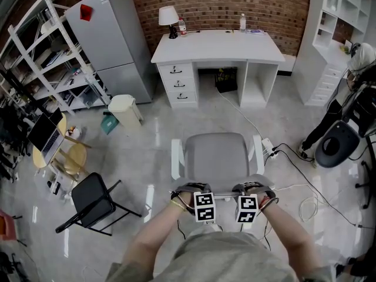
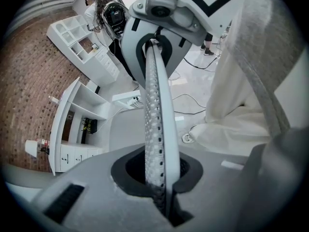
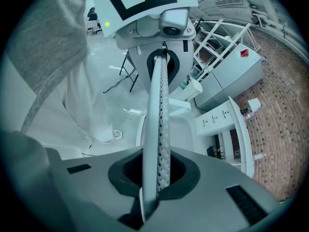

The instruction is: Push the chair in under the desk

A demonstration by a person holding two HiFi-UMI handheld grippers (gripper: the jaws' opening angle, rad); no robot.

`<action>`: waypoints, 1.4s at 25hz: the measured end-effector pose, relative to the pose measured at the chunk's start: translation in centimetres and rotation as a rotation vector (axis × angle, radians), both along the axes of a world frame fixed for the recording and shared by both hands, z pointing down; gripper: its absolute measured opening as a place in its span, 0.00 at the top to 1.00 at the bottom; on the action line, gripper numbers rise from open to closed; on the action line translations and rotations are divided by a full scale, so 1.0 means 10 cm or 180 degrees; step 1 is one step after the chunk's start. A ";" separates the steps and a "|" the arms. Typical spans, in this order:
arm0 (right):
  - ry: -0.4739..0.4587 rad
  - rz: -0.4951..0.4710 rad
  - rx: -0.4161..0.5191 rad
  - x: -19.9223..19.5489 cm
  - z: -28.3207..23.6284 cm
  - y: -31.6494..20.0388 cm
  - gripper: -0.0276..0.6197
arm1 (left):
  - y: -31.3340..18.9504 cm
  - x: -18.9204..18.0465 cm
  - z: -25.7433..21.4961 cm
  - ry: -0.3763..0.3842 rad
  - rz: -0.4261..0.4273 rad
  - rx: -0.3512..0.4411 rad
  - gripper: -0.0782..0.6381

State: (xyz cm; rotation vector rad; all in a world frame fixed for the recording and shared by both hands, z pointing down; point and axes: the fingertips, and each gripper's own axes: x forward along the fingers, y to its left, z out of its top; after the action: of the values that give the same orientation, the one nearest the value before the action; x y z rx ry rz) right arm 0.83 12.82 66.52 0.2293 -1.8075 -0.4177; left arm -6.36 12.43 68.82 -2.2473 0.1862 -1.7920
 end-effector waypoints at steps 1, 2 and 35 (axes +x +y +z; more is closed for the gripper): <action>0.0002 0.0004 0.0004 0.00 0.01 -0.01 0.92 | -0.01 0.00 0.01 0.0002 0.0004 0.0003 0.84; 0.0004 0.0007 0.0009 0.00 0.01 -0.02 0.92 | -0.02 0.00 0.01 0.0001 0.0007 0.0004 0.85; 0.0064 0.0103 0.0102 -0.01 0.02 -0.57 0.92 | -0.57 -0.03 0.00 -0.0013 0.0098 -0.0003 0.85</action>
State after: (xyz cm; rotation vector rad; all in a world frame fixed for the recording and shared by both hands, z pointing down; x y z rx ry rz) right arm 0.73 7.07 66.75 0.2756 -1.7761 -0.4249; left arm -6.64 6.77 68.86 -2.2348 0.1493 -1.7814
